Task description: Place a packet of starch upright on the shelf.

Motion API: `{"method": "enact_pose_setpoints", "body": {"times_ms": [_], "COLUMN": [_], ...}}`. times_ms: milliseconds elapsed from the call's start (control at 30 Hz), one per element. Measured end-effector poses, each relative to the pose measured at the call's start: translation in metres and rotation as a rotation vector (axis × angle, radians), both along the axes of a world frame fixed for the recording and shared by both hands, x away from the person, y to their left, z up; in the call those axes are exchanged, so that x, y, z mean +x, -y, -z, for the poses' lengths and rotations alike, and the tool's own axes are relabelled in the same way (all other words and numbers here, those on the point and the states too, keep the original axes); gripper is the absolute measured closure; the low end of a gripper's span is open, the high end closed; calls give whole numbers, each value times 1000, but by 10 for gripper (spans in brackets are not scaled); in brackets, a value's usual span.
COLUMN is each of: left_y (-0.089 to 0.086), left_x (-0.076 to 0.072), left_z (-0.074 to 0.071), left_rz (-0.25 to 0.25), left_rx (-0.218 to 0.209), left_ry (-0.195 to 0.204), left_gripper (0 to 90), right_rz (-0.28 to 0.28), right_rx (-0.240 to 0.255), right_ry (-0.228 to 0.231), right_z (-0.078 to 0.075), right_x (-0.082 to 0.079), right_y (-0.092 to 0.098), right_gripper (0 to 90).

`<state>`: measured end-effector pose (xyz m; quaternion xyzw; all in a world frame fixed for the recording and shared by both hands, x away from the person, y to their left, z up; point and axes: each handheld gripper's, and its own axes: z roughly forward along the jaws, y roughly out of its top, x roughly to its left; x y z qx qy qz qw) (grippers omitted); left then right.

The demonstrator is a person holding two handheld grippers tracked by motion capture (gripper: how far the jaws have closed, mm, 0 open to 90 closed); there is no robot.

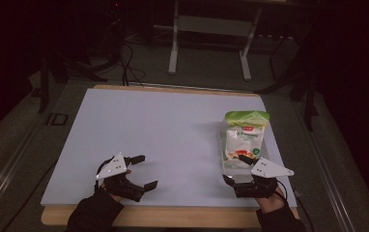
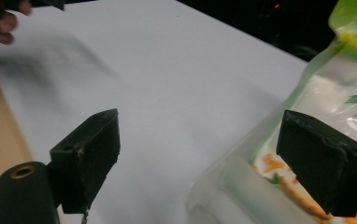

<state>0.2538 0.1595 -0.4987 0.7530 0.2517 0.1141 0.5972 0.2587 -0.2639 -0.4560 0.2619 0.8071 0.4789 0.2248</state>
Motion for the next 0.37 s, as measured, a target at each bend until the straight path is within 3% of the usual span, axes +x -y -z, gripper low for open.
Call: {"method": "enact_pose_setpoints", "body": {"times_ms": [133, 367], "left_y": [0, -1], "left_x": [0, 1], "left_z": [1, 1], "left_rz": [0, -3], "left_rx": [0, -3], "left_ry": [-2, -6], "left_gripper": [19, 19], "right_rz": [16, 16], "right_rx": [-24, -26], "right_ry": [39, 51], "right_z": [2, 1], "right_x": [0, 0], "right_y": [1, 1], "right_gripper": [137, 138]}}
